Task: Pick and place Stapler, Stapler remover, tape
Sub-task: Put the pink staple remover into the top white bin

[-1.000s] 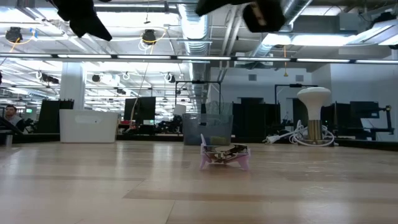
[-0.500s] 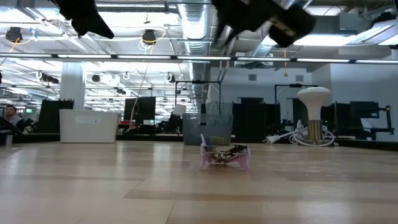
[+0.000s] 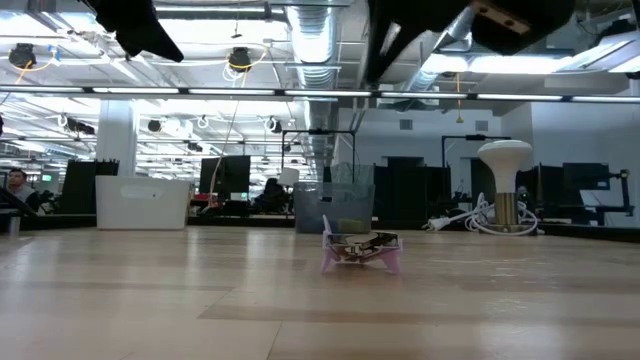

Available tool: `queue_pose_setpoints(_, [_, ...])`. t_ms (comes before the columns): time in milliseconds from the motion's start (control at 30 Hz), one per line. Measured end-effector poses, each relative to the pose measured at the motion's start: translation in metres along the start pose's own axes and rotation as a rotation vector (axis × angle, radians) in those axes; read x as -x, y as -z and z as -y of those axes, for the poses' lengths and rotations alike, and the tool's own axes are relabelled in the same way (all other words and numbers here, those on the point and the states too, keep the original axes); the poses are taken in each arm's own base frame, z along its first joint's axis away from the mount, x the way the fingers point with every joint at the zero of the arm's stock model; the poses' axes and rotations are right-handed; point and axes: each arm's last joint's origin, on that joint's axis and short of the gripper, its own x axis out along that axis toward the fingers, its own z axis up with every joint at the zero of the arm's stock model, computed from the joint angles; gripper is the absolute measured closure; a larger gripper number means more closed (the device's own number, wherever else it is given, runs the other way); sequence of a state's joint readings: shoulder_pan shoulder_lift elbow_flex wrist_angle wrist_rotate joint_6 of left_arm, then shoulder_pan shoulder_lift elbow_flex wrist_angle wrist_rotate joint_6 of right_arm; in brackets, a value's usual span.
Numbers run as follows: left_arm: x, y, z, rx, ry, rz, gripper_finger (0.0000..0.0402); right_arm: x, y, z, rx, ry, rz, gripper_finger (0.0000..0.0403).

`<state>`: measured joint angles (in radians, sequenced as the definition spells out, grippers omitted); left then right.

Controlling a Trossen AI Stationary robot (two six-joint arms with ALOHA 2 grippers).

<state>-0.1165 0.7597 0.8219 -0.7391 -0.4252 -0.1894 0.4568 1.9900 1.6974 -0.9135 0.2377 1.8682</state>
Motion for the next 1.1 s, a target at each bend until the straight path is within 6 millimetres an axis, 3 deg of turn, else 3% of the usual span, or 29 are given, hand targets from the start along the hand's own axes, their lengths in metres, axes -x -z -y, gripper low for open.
queue_pose_setpoints(400, [0.0, 0.0, 0.0, 0.003, 0.0, 0.002, 0.0398, -0.055, 0.018, -0.022, 0.113, 0.148, -0.191, 0.0398])
queue_pose_setpoints(767, [0.0, 0.0, 0.0, 0.001, 0.0, 0.003, 0.0398, -0.057, 0.002, -0.021, 0.168, 0.216, -0.185, 0.034])
queue_pose_setpoints(1100, [0.0, 0.0, 0.0, 0.001, 0.0, 0.003, 0.0398, -0.063, 0.002, -0.015, 0.199, 0.257, -0.191, 0.0301])
